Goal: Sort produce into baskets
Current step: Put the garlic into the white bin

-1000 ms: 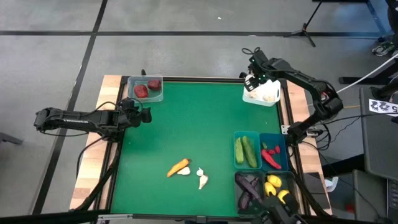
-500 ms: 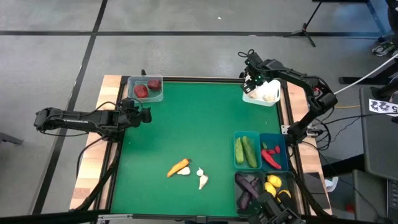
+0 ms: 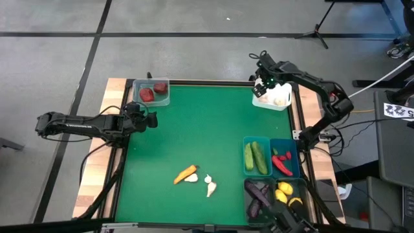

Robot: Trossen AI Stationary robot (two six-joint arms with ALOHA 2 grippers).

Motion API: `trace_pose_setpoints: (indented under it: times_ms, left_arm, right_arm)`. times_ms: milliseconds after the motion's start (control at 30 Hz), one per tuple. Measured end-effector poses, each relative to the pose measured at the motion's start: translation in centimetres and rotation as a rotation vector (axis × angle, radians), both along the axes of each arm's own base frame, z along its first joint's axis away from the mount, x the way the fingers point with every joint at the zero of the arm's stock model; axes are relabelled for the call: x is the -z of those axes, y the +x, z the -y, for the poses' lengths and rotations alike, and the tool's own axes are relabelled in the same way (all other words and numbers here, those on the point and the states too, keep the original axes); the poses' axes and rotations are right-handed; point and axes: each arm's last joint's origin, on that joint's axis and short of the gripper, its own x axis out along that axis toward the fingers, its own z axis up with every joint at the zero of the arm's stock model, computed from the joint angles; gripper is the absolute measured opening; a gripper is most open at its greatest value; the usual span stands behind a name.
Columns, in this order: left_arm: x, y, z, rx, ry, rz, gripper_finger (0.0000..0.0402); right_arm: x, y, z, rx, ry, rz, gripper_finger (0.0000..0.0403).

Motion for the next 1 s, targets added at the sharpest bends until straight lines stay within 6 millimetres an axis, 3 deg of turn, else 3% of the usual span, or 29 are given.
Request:
trace_pose_setpoints:
  times_ms: [300,500,600,733,1000]
  left_arm:
    - [0.0,0.0,0.0,-0.001,0.0,0.0,0.0345]
    - [0.0,0.0,0.0,-0.005,-0.002,0.007,0.0345]
    - [0.0,0.0,0.0,-0.008,-0.004,0.011,0.0345]
    - [0.0,0.0,0.0,-0.008,-0.005,0.012,0.0345]
    - [0.0,0.0,0.0,-0.009,-0.005,0.014,0.0345]
  right_arm:
    - [-5.2,-1.8,-2.6,-0.058,-0.112,0.14,0.0261]
    - [-8.3,-2.1,-5.3,-0.145,-0.091,0.4,0.0261]
    - [-9.4,-1.2,-7.1,-0.254,-0.029,0.533,0.0261]
    - [-9.9,1.4,-10.5,-0.458,0.07,0.625,0.0261]
    - [-10.5,6.9,-20.8,-0.922,0.132,0.705,0.0261]
